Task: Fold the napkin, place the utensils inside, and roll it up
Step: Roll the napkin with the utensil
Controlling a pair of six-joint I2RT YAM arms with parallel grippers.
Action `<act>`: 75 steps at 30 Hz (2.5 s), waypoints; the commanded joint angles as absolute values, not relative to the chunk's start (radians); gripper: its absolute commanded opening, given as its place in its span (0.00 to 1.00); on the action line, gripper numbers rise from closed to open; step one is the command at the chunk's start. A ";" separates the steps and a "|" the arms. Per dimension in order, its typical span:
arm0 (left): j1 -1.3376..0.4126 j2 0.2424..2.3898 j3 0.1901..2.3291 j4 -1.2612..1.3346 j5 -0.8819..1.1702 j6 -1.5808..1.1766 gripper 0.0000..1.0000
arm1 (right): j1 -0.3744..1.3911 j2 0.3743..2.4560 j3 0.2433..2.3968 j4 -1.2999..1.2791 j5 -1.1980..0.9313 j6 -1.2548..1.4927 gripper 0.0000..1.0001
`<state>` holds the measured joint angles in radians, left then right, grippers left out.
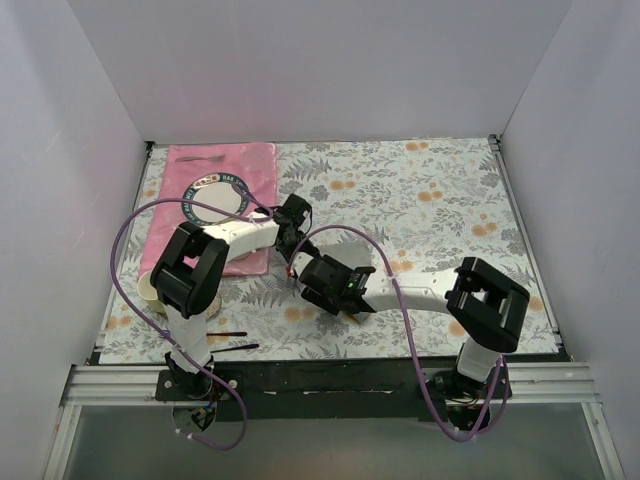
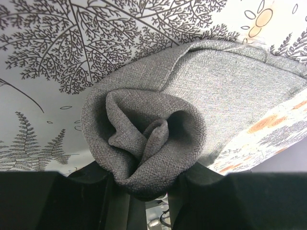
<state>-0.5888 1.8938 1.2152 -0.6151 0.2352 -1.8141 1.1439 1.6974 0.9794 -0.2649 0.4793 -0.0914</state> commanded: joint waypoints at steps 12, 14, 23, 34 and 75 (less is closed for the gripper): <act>-0.592 1.956 1.325 -0.683 0.236 -1.732 0.56 | 1.014 1.724 0.976 -0.247 0.236 -0.012 0.41; -0.586 1.959 1.367 -0.701 0.230 -1.718 0.60 | 0.993 1.721 0.970 -0.252 0.161 0.018 0.39; -0.520 1.939 1.502 -0.761 0.227 -1.678 0.72 | 0.882 1.701 0.893 -0.196 -0.093 0.106 0.39; -0.482 1.842 1.463 -0.722 0.229 -1.732 0.81 | 0.721 1.700 0.813 -0.091 -0.418 0.160 0.41; -0.609 1.942 1.359 -0.750 0.106 -1.872 0.43 | 0.492 1.853 0.962 -0.222 -0.715 0.105 0.61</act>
